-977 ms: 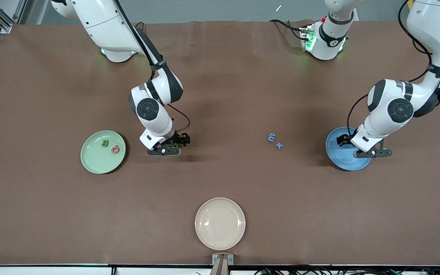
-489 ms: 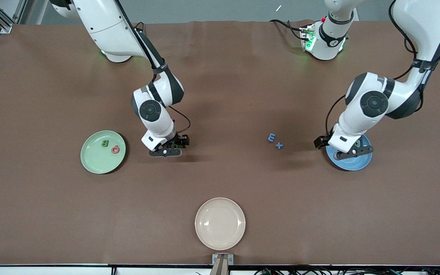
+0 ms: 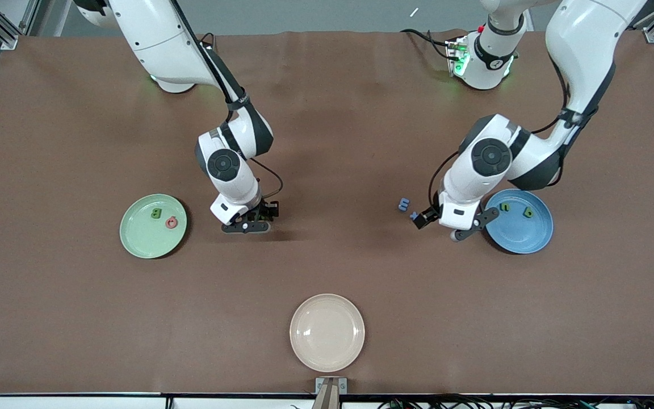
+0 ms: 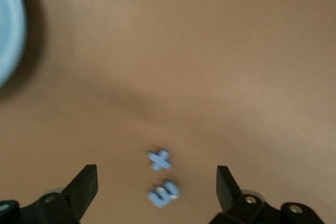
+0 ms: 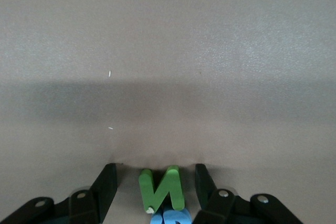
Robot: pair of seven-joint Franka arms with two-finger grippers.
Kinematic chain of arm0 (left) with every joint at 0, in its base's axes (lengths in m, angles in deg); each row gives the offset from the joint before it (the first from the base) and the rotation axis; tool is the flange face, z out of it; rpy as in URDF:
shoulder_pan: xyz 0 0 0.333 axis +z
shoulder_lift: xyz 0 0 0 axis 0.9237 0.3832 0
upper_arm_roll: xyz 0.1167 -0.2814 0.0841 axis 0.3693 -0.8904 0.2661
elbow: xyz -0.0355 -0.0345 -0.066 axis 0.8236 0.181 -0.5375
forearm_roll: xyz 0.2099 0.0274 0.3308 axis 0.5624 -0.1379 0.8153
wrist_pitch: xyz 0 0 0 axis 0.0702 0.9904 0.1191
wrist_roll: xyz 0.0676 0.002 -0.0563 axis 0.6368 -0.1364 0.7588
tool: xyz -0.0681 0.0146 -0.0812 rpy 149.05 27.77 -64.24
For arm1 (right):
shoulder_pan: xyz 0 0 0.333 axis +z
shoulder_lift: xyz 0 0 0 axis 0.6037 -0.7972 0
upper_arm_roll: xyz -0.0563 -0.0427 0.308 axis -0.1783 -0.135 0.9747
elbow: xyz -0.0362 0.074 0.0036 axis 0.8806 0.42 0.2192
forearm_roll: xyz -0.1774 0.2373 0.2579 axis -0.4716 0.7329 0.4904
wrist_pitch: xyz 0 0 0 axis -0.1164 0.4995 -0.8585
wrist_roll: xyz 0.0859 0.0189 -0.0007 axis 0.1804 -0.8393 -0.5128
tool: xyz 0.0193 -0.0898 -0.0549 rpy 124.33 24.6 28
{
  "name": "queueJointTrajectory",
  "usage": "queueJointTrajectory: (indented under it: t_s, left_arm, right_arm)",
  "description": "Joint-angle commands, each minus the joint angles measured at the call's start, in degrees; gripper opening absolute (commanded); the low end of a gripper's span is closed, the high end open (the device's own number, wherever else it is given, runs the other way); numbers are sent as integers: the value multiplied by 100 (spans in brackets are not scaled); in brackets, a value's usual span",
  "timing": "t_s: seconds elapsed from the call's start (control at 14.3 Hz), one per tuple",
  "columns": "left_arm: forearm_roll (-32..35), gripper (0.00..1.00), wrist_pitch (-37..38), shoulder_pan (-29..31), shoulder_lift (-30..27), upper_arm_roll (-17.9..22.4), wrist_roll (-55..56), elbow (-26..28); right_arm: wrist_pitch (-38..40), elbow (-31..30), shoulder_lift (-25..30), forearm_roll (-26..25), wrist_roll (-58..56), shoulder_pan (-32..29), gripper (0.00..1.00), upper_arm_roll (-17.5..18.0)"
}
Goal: Sort upper and lower case letters into plates
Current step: 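Grasp blue x with the left gripper while the right gripper carries N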
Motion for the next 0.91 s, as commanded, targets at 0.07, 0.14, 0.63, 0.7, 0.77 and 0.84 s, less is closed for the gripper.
queueJointTrajectory:
  t_s: [0.07,0.14,0.63,0.7,0.77,0.84]
  left_arm:
    - [213,100,97,-351,547,94,772,-392]
    - [345,99,88,-439,592,164,947,-383]
    - [891,98,-61,-423,829,182,1371,-129]
    - [891,98,-148,-396,829,182,1371,-32]
    - [891,98,-236,-370,821,191,1371,29]
    - [891,97,-359,-361,821,191,1371,91]
  right_arm:
    - [-12,-147,23,-37,-10,63,64,-32]
    - [-3,-147,23,-37,-27,71,54,-32]
    - [6,-113,49,-29,-80,1,0,-40]
    - [49,-112,102,-29,-115,-34,0,-41]
    - [224,-69,154,-29,-133,-86,0,-49]
    - [478,27,233,-29,-177,-174,0,-58]
